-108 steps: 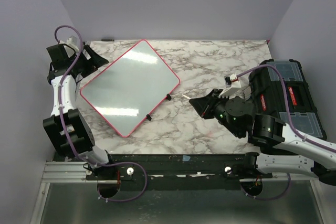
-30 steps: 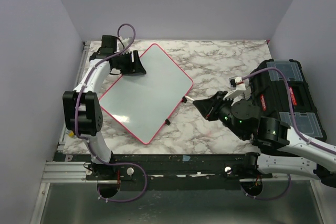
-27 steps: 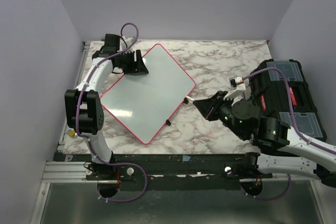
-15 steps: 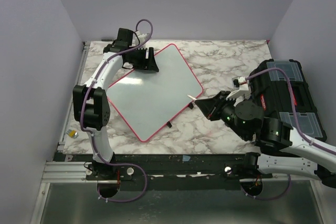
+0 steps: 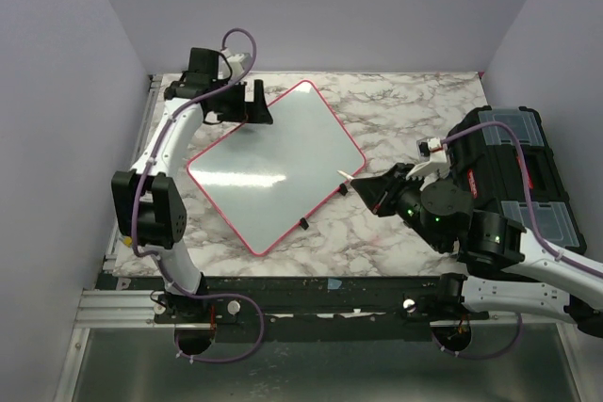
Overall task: Write a sentence on the whiteboard
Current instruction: Hold the whiteboard on the whiteboard stand.
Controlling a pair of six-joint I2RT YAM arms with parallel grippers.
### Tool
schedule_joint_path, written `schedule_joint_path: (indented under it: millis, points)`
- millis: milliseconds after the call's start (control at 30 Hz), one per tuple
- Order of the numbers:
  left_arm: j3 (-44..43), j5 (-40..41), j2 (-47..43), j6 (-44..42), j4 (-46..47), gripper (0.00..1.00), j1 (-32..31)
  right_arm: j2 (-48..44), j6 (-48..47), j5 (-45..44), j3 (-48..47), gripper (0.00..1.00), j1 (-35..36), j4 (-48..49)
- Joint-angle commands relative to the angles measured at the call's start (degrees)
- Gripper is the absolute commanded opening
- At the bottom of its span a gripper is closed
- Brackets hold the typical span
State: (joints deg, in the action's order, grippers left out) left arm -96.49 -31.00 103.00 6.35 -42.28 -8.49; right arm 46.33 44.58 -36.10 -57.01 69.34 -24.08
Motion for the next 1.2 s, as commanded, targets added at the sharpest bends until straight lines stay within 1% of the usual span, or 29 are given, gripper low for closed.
schedule_joint_path:
  millis: [0, 100, 233, 300, 400, 600, 800, 1100, 1167]
  points:
    - [3.52, -0.54, -6.53, 1.24, 2.54, 0.98, 6.0, -0.05, 0.02, -2.0, 0.94, 0.01, 0.32, -1.06]
    - [6.03, -4.88, -7.43, 2.06, 3.6, 0.96, 10.73, 0.61, -0.61, -2.24, 0.6, 0.01, 0.31, -0.91]
    - [9.12, -11.56, -7.57, 1.6, 4.48, 0.89, 14.44, 1.89, -1.56, -1.39, 0.44, 0.01, 0.35, 0.03]
    - [9.78, -14.9, -7.11, 0.52, 3.85, 0.86, 15.21, 2.54, -1.77, -0.72, 0.25, 0.01, 0.32, 0.21]
    - [9.59, -17.31, -5.55, 0.1, 3.35, 0.84, 15.54, 2.85, -1.92, -0.14, 0.31, 0.01, 0.32, 0.5]
    - [9.51, -26.21, -1.58, 0.12, 3.16, 0.69, 16.4, 1.94, -2.08, -0.15, 0.1, 0.01, 0.34, -0.06]
    - [9.43, -30.55, 0.69, 0.86, 3.71, 0.54, 16.6, 0.83, -1.68, -0.27, 0.17, 0.01, 0.29, -0.7]
    - [10.27, -33.15, 2.71, 1.0, 3.74, 0.47, 16.66, 1.13, -1.18, 0.3, -0.11, 0.01, 0.29, -0.94]
    - [10.29, -33.4, 3.03, 1.03, 3.79, 0.41, 16.51, 1.21, -1.18, 0.44, -0.38, 0.01, 0.29, -0.95]
